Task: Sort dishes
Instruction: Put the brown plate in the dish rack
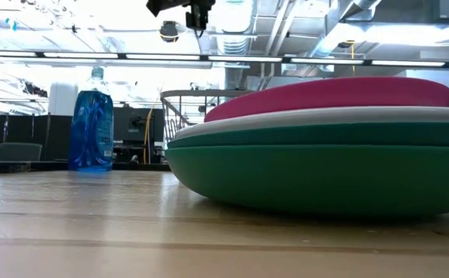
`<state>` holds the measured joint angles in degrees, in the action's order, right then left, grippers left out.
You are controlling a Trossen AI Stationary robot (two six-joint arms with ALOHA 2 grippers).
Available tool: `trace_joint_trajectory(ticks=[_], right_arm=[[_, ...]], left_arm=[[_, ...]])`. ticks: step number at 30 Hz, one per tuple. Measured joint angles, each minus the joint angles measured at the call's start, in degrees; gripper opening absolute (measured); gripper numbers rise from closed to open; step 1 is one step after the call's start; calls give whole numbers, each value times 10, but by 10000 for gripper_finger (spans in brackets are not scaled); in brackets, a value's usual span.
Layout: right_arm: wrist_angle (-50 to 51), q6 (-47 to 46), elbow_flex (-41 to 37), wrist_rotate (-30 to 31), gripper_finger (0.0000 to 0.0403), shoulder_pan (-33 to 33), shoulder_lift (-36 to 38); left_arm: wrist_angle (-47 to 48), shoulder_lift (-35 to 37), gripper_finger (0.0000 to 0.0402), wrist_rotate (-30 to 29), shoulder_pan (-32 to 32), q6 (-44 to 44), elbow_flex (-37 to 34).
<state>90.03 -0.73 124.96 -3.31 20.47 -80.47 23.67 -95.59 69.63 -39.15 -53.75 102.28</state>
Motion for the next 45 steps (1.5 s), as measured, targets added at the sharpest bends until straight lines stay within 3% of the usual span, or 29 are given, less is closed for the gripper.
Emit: trace_joint_trajectory(ticks=[10,17,27,33,45], right_arm=[[-77,1,0,-33,99,-80,3],[-208,42,0,-102,134,-92,-3],[-169,137,0,-149,252,-100,-39],[-144,193,0,-148,254,-115,-76],[-102,239,0,-145,239,-115,-143]], left_arm=[[37,0,0,-20,-3,-2,0],[204,-1,0,-242,10,47,0],[244,-1,0,-265,58,53,0],[247,-1,0,-337,77,40,0],[272,-1,0,-370,110,31,0]])
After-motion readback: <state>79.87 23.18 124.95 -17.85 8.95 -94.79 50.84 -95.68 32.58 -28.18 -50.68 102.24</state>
